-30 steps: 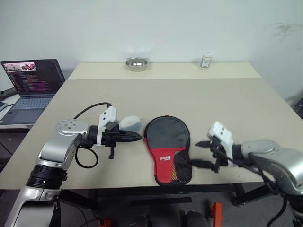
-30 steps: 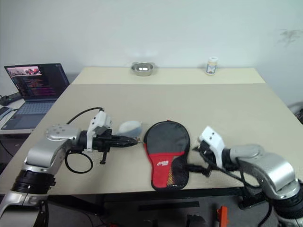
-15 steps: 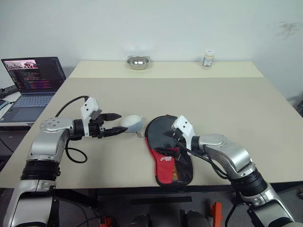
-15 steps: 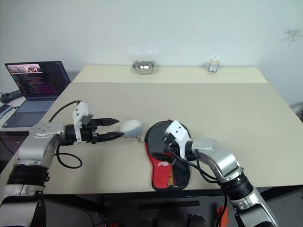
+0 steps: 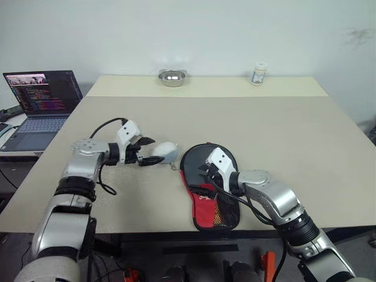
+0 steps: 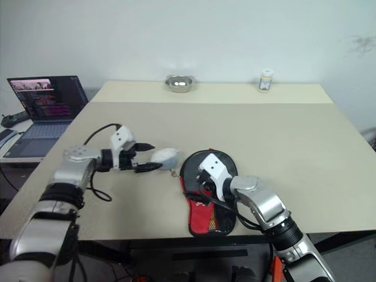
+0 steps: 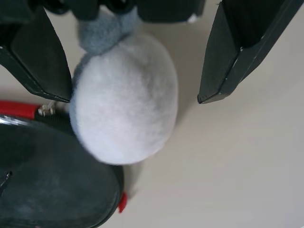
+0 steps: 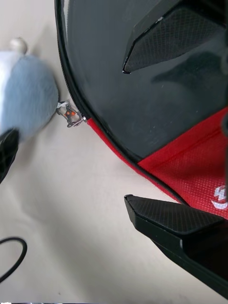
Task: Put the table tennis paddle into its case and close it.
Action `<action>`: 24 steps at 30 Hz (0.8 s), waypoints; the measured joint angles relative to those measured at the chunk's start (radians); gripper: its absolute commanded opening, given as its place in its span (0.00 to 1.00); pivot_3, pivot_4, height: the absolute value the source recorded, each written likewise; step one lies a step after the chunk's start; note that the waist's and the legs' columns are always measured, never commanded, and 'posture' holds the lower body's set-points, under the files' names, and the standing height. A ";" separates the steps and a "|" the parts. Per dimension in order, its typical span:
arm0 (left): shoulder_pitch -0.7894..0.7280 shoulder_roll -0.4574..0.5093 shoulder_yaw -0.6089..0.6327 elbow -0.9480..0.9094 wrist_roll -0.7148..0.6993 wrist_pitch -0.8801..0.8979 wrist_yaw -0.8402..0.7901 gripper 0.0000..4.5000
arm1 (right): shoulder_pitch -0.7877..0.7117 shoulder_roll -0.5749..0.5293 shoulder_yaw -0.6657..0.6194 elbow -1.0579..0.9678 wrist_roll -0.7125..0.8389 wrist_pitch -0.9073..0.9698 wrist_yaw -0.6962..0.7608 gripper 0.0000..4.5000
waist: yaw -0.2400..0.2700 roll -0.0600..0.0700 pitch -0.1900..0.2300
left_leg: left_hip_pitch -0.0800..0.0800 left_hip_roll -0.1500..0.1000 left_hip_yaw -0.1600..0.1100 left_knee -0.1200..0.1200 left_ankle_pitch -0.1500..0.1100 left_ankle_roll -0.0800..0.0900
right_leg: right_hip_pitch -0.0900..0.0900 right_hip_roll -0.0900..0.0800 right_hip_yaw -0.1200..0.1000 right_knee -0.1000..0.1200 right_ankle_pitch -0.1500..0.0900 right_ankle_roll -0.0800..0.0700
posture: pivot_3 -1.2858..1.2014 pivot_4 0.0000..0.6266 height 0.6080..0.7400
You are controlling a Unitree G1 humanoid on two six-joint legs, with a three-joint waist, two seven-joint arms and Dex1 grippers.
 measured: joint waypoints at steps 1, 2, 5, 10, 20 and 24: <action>-0.019 -0.012 -0.004 0.021 0.009 -0.010 -0.001 0.98 | 0.001 0.000 0.000 0.000 -0.003 0.000 -0.003 1.00 | -0.002 0.000 0.000 | 0.000 0.000 0.000 0.000 0.000 0.000 | 0.000 0.000 0.000 0.000 0.000 0.000 | 0.52 0.24 1.00; -0.036 -0.025 -0.008 0.045 0.018 -0.021 -0.001 0.98 | 0.002 0.000 -0.001 0.000 -0.004 0.000 -0.006 1.00 | -0.004 0.000 0.000 | 0.000 0.000 0.000 0.000 0.000 0.000 | 0.000 0.000 0.001 0.000 0.000 0.000 | 0.52 0.24 1.00; -0.065 -0.048 -0.018 0.107 0.043 -0.046 0.000 0.98 | 0.004 -0.001 -0.002 -0.002 -0.006 0.002 -0.013 1.00 | -0.009 0.000 0.000 | 0.000 0.000 0.001 0.000 0.000 0.000 | -0.001 0.000 0.001 0.001 0.000 0.000 | 0.52 0.24 1.00; -0.068 -0.056 -0.023 0.180 0.078 -0.075 0.002 0.98 | 0.008 -0.004 -0.007 -0.008 -0.016 0.002 -0.019 1.00 | -0.014 0.000 0.000 | 0.000 0.000 0.000 0.000 0.000 0.000 | -0.001 0.000 0.001 0.001 0.000 0.000 | 0.52 0.24 1.00; -0.068 -0.053 -0.017 0.226 0.102 -0.097 0.008 0.34 | -0.015 0.009 -0.041 0.064 -0.054 -0.068 -0.025 1.00 | -0.014 0.000 0.000 | 0.000 0.000 0.000 0.000 0.000 0.000 | -0.001 0.000 0.001 0.002 0.000 0.000 | 0.52 0.24 1.00; -0.068 -0.053 -0.013 0.226 0.102 -0.108 0.008 0.12 | -0.015 0.015 -0.030 0.118 -0.078 -0.078 -0.018 1.00 | -0.015 0.000 0.000 | 0.000 0.000 0.000 0.001 0.000 0.000 | -0.001 0.000 0.001 0.002 0.000 0.000 | 0.52 0.24 1.00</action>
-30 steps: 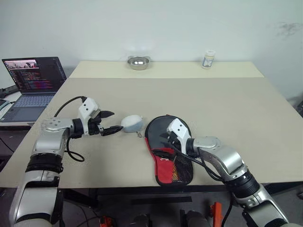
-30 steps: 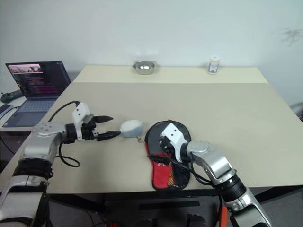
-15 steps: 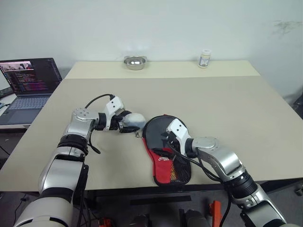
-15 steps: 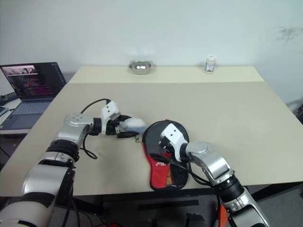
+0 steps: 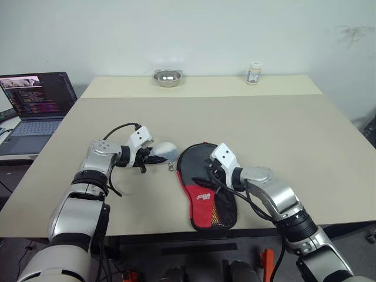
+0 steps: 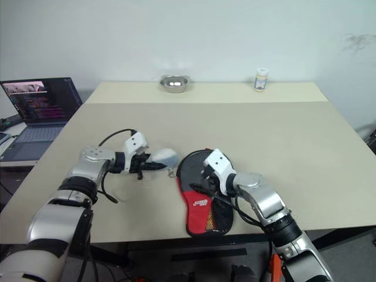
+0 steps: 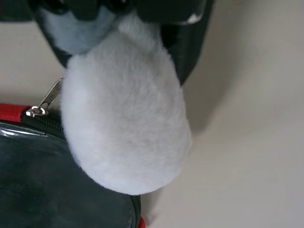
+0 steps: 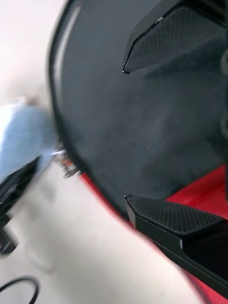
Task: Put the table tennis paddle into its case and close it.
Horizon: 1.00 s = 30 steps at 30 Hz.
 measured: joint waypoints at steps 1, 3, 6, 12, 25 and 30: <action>0.000 0.000 0.000 0.000 0.001 -0.001 0.001 0.09 | 0.000 0.002 0.005 0.008 -0.004 0.000 0.006 1.00 | 0.000 0.000 0.000 | 0.000 0.000 0.000 0.000 0.000 0.000 | 0.000 0.000 0.000 0.000 0.000 0.000 | 0.52 0.24 1.00; 0.000 -0.002 0.000 0.000 0.003 -0.002 0.008 0.07 | -0.002 0.010 0.009 0.013 -0.005 0.002 0.008 1.00 | 0.000 0.000 0.000 | 0.000 0.000 0.000 0.000 0.000 0.000 | 0.000 0.000 0.000 0.000 0.000 0.000 | 0.52 0.24 1.00; -0.004 -0.015 0.000 0.001 0.017 -0.002 0.036 0.07 | -0.013 0.014 0.013 0.026 -0.017 0.010 0.014 1.00 | 0.000 0.000 -0.001 | 0.001 0.000 0.000 0.001 0.000 0.000 | 0.001 0.000 0.000 0.002 0.000 0.000 | 0.52 0.24 1.00; -0.079 -0.067 -0.047 0.057 0.109 -0.005 0.170 0.07 | -0.028 0.009 0.029 0.039 -0.046 0.025 0.023 1.00 | 0.014 -0.001 -0.001 | 0.004 -0.002 -0.002 0.002 0.000 0.002 | 0.004 0.000 -0.001 0.004 0.000 0.000 | 0.52 0.24 1.00; -0.291 -0.235 -0.263 0.210 0.444 -0.022 0.706 0.07 | -0.044 0.025 0.036 0.091 -0.074 0.024 0.023 1.00 | 0.016 -0.003 -0.002 | 0.013 -0.003 -0.003 0.002 0.000 0.001 | 0.012 0.000 -0.001 0.004 0.001 0.000 | 0.52 0.24 1.00; -0.331 -0.273 -0.335 0.237 0.550 -0.040 0.853 0.07 | -0.035 0.026 0.038 0.089 -0.078 0.025 0.024 1.00 | 0.016 -0.003 -0.002 | 0.014 -0.003 -0.003 0.002 0.000 0.001 | 0.013 0.000 -0.001 0.004 0.001 0.000 | 0.52 0.24 1.00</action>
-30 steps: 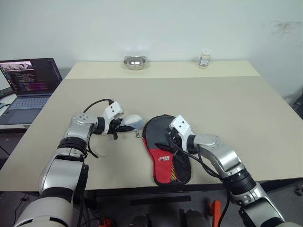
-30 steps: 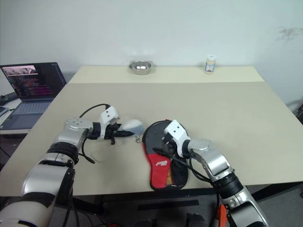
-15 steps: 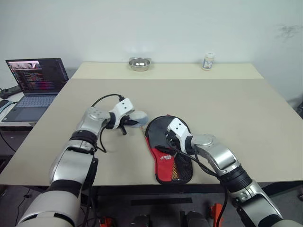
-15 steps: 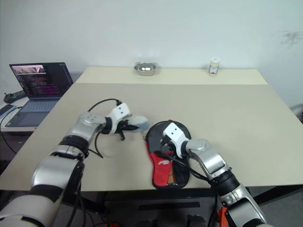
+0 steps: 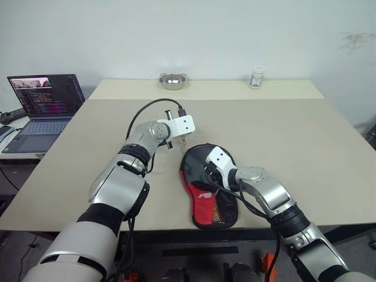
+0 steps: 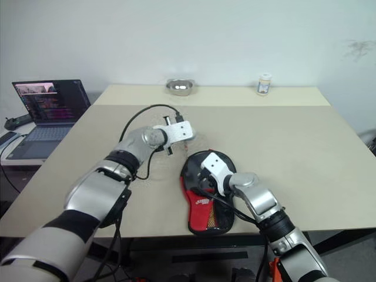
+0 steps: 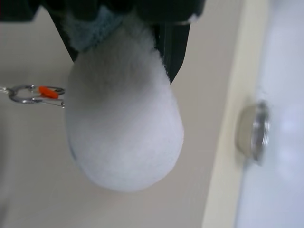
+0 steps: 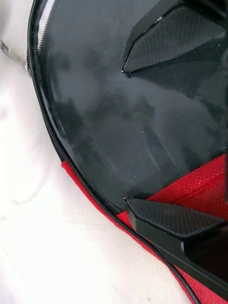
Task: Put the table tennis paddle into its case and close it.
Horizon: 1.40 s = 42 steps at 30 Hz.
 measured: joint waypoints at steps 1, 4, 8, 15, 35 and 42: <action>-0.004 -0.007 -0.021 0.006 0.025 -0.009 0.028 0.07 | 0.002 0.000 0.001 -0.002 -0.001 0.000 0.000 1.00 | 0.000 0.000 0.000 | 0.000 0.000 0.000 0.000 0.000 0.000 | 0.000 0.000 0.000 0.000 0.000 0.000 | 0.52 0.24 1.00; -0.033 -0.046 -0.084 0.028 0.103 -0.037 0.111 0.07 | 0.008 -0.006 0.002 -0.011 -0.008 0.000 0.001 1.00 | 0.003 0.000 0.000 | 0.000 0.000 0.000 0.000 0.000 0.000 | 0.000 0.000 -0.001 -0.001 0.000 0.000 | 0.52 0.24 1.00; -0.080 -0.116 -0.137 0.035 0.172 -0.086 0.188 0.07 | 0.018 -0.007 0.005 -0.025 -0.016 0.000 0.001 1.00 | 0.003 0.000 0.000 | 0.000 0.000 0.000 0.000 0.000 0.000 | 0.001 0.000 -0.001 -0.001 0.000 0.000 | 0.52 0.24 1.00; -0.106 -0.185 -0.165 0.044 0.223 -0.125 0.244 0.07 | 0.045 -0.006 0.009 -0.066 -0.035 0.001 0.001 1.00 | 0.003 0.000 0.000 | -0.001 0.000 0.000 -0.002 0.000 0.000 | 0.000 0.000 -0.001 -0.003 0.000 0.001 | 0.52 0.24 1.00; -0.111 -0.333 -0.010 0.036 0.060 -0.183 0.005 0.63 | 0.045 0.001 0.018 -0.067 -0.045 0.006 0.002 1.00 | 0.002 0.004 -0.002 | 0.000 0.000 0.000 -0.002 0.000 0.000 | 0.002 -0.001 -0.001 -0.004 -0.001 0.001 | 0.52 0.24 1.00; -0.105 -0.352 0.060 0.025 -0.024 -0.204 -0.117 0.99 | 0.032 0.010 0.024 -0.040 -0.045 0.003 0.005 1.00 | -0.002 0.011 -0.008 | 0.002 0.000 0.000 -0.003 0.000 0.000 | 0.003 -0.001 -0.001 -0.004 -0.001 0.001 | 0.52 0.24 1.00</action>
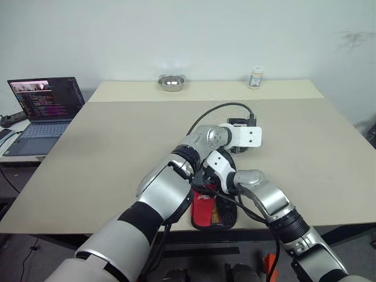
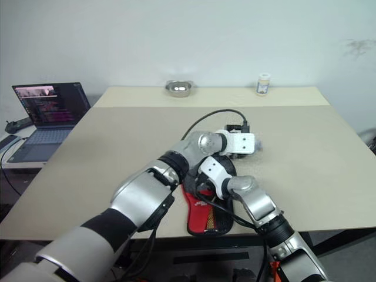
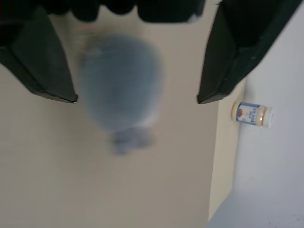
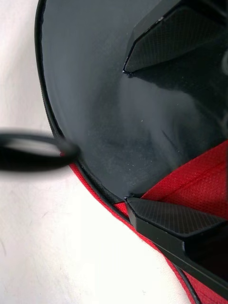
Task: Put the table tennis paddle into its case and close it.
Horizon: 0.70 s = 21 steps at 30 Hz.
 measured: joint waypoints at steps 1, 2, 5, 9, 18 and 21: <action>0.000 0.001 0.003 -0.001 -0.004 -0.004 -0.008 0.99 | -0.001 0.000 0.001 0.003 0.000 -0.001 0.000 1.00 | 0.000 0.001 -0.001 | 0.001 0.000 0.000 0.000 0.000 0.000 | 0.001 0.000 0.000 0.000 0.000 0.000 | 0.52 0.24 1.00; 0.000 0.001 0.008 -0.001 -0.010 -0.009 -0.017 0.99 | -0.002 0.000 0.001 0.006 0.000 -0.002 0.000 1.00 | 0.000 0.001 -0.001 | 0.002 0.000 0.000 0.000 0.000 0.000 | 0.002 0.000 0.000 0.000 0.000 0.000 | 0.52 0.24 1.00; 0.000 0.003 0.039 -0.004 -0.040 -0.021 -0.029 0.99 | -0.012 0.003 0.001 0.024 0.000 -0.007 0.003 1.00 | 0.000 0.001 -0.001 | 0.004 0.000 0.000 0.000 0.000 0.000 | 0.003 0.000 0.000 0.000 -0.002 0.003 | 0.52 0.24 1.00; -0.001 0.030 0.103 -0.025 -0.097 -0.019 -0.027 0.99 | -0.028 0.009 0.002 0.053 0.000 -0.018 0.010 1.00 | -0.003 0.002 -0.001 | 0.005 0.001 0.000 0.000 0.000 0.000 | 0.004 0.000 0.001 0.002 -0.003 0.005 | 0.52 0.24 1.00; -0.044 0.203 0.249 -0.042 -0.220 -0.002 -0.023 0.99 | -0.032 0.022 -0.035 0.012 0.020 0.039 0.006 1.00 | -0.006 0.002 -0.001 | 0.004 0.001 0.000 0.000 0.000 0.000 | 0.003 0.000 0.001 0.002 -0.003 0.004 | 0.52 0.24 1.00; -0.036 0.277 0.314 -0.057 -0.289 0.002 -0.115 0.99 | -0.016 -0.010 -0.041 -0.106 0.056 0.146 0.022 1.00 | -0.008 0.002 -0.001 | -0.005 0.001 0.000 0.000 0.000 -0.001 | -0.006 0.000 0.001 0.002 0.000 0.000 | 0.52 0.24 1.00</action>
